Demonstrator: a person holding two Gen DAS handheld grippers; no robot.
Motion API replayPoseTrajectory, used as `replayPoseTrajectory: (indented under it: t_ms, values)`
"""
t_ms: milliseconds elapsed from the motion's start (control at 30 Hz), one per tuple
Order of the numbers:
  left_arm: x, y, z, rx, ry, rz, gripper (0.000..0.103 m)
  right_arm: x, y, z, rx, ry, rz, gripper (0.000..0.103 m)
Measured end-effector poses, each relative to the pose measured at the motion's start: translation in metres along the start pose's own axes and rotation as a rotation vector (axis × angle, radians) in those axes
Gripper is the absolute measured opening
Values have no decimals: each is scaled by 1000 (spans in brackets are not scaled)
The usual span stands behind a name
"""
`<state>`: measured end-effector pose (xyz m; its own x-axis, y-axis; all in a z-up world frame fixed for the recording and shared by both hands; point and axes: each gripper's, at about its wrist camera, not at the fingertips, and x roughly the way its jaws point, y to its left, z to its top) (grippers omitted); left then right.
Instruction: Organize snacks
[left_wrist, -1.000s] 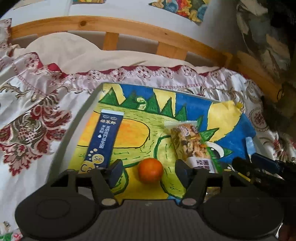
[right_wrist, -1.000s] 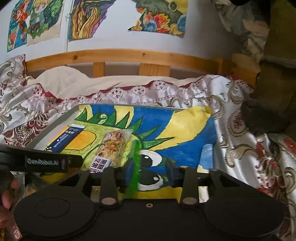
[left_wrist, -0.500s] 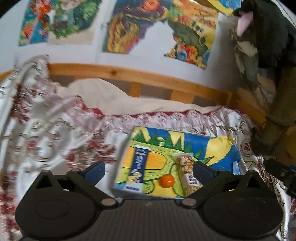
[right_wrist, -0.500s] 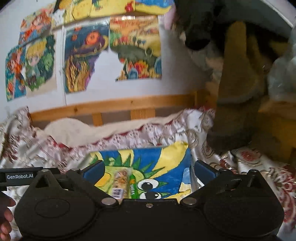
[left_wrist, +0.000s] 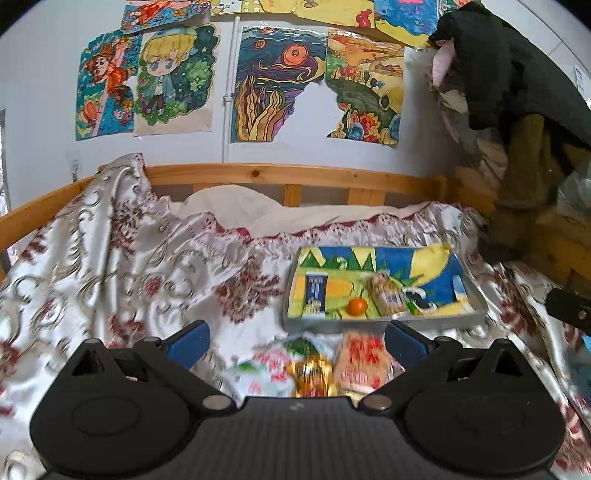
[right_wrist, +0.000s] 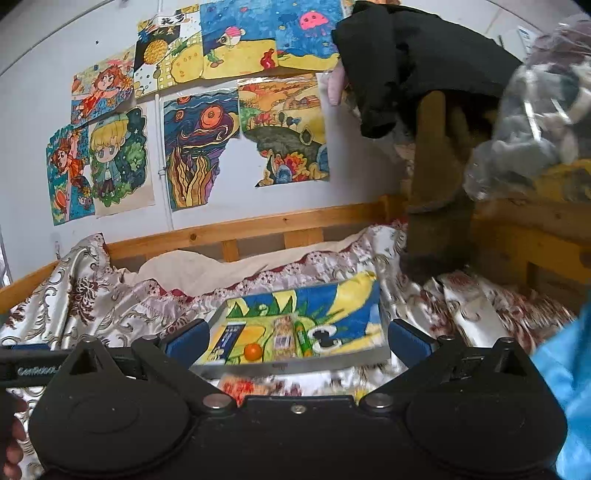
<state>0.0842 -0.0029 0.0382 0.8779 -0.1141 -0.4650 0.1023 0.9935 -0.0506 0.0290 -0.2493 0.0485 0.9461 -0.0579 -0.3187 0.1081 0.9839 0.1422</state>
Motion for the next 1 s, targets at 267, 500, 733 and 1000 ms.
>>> replayPoseTrajectory:
  t_ms: [267, 500, 733, 1000]
  values:
    - [-51, 11, -32, -3, 47, 52, 103, -47, 11, -28, -21, 41, -15, 102]
    - [-66, 24, -51, -2, 179, 136, 103, -61, 11, -38, -26, 111, 12, 103]
    - [-71, 33, -55, -18, 220, 139, 103, -57, 12, -45, -10, 229, 12, 103]
    - [-71, 25, -56, 62, 202, 91, 103, -47, 29, -61, -111, 309, -11, 103]
